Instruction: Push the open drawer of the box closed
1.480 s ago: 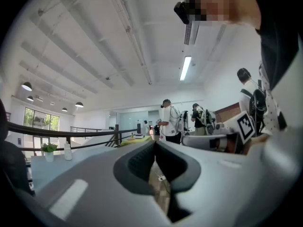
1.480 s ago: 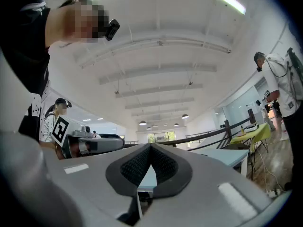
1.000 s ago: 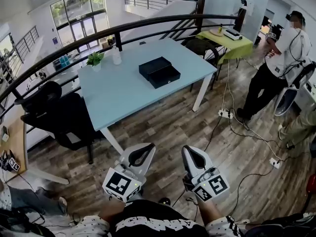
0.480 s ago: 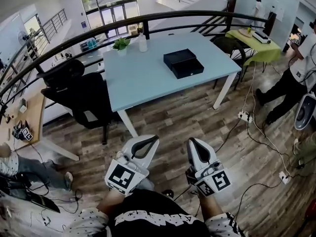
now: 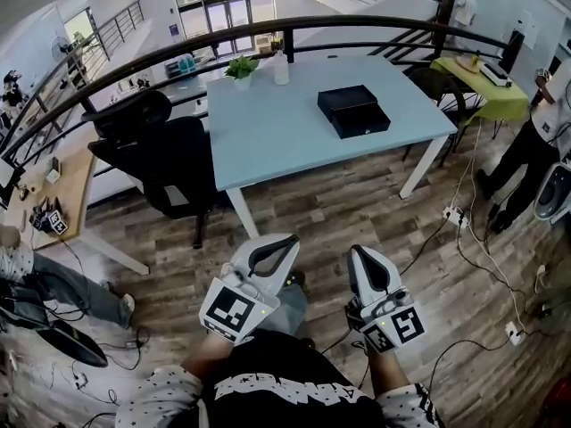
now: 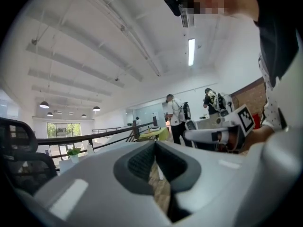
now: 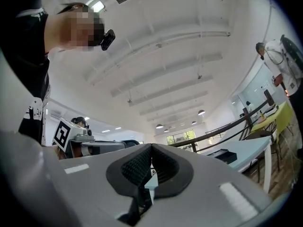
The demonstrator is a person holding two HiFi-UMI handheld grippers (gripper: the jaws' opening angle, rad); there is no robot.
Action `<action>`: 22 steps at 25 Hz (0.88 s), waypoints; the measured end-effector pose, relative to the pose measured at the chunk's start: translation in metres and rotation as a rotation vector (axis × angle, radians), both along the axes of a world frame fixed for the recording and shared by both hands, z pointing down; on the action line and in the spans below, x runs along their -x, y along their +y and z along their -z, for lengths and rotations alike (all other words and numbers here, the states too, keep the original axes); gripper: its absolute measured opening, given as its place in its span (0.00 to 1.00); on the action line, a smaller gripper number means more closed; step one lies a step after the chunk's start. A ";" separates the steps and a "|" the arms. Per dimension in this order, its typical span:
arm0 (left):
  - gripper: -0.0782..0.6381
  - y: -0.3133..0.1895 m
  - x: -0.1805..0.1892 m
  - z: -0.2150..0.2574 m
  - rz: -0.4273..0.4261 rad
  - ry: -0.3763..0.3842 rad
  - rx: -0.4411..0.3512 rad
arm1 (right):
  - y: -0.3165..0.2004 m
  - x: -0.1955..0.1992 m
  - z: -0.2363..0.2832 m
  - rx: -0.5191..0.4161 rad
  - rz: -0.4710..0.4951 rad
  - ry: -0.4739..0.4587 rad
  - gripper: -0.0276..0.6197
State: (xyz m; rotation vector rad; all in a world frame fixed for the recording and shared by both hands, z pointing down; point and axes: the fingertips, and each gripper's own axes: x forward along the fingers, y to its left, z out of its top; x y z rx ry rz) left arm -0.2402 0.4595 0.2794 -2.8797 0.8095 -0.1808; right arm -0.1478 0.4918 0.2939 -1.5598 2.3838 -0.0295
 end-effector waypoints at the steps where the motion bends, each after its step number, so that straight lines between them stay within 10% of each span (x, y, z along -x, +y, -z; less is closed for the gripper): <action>1: 0.11 -0.005 -0.005 -0.001 -0.016 0.008 0.005 | -0.002 -0.005 0.000 0.003 -0.012 0.010 0.03; 22: 0.11 -0.131 -0.131 -0.019 -0.235 0.075 0.044 | -0.098 -0.116 -0.015 0.086 -0.239 0.125 0.03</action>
